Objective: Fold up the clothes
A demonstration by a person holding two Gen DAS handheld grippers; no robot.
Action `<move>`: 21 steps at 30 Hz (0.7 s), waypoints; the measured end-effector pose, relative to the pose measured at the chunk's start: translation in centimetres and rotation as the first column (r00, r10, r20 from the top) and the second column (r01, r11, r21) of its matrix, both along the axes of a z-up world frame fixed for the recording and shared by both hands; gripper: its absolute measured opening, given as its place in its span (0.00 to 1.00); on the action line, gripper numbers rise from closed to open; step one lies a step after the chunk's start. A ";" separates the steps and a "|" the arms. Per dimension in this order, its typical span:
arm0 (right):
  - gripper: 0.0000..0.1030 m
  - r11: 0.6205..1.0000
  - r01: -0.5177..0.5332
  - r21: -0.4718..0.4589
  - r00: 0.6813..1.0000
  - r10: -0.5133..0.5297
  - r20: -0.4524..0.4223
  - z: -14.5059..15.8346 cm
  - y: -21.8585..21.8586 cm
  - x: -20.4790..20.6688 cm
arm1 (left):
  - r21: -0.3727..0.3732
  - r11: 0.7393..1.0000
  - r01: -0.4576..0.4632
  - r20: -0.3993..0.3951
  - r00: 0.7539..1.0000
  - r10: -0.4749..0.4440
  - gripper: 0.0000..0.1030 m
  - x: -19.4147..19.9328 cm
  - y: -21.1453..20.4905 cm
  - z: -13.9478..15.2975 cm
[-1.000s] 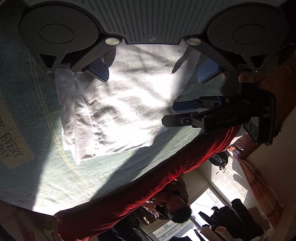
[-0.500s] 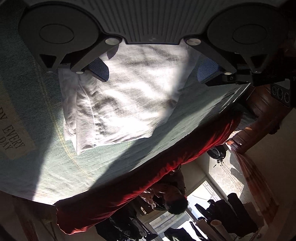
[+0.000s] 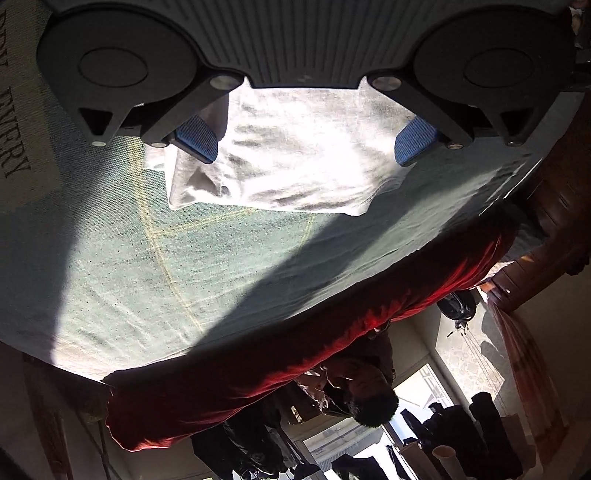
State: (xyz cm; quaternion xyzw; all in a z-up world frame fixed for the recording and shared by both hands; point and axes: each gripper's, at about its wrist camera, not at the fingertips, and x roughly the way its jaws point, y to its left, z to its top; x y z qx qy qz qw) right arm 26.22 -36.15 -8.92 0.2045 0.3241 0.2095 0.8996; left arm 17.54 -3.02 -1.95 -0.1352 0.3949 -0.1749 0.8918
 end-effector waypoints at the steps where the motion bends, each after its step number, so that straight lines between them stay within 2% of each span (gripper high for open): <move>1: 1.00 1.000 -0.001 0.013 1.000 0.001 0.000 -0.1 -0.2 -0.1 | -0.001 1.000 0.003 0.004 1.000 -0.003 0.88 0.0 0.1 0.1; 5: 1.00 1.000 0.004 0.009 1.000 -0.004 0.008 1.9 0.1 -2.5 | -0.002 1.000 -0.001 0.029 1.000 0.001 0.88 -0.4 -0.1 0.5; 7: 1.00 0.998 -0.050 0.032 0.998 0.049 0.044 3.2 0.7 -4.6 | -0.007 1.000 -0.005 0.043 0.999 0.006 0.88 -0.7 -0.2 0.6; 10: 1.00 0.989 -0.141 -0.039 0.985 0.144 0.092 4.0 3.1 -7.8 | -0.010 1.000 0.001 0.040 0.999 -0.001 0.88 -1.3 -0.2 0.7; 12: 1.00 0.976 -0.196 -0.092 0.975 0.204 0.091 3.8 4.8 -9.3 | -0.008 1.000 0.002 0.043 0.999 -0.002 0.88 -1.9 -0.1 0.9; 14: 1.00 0.958 -0.248 -0.143 0.965 0.258 0.054 2.7 6.5 -10.2 | -0.003 1.000 0.000 0.049 0.999 0.000 0.88 -2.6 0.2 1.2; 17: 1.00 0.947 -0.256 -0.195 0.966 0.258 -0.017 1.3 7.8 -11.1 | 0.008 1.000 -0.011 0.069 0.998 0.010 0.89 -3.9 0.9 1.9; 19: 1.00 0.944 -0.263 -0.201 0.964 0.267 -0.010 1.6 8.4 -12.1 | 0.026 0.999 -0.024 0.078 0.997 0.022 0.93 -4.7 1.4 2.2; 21: 1.00 0.933 -0.292 -0.208 0.951 0.306 0.037 2.8 9.2 -12.8 | 0.044 0.998 -0.040 0.082 0.996 0.036 0.93 -5.4 1.9 2.4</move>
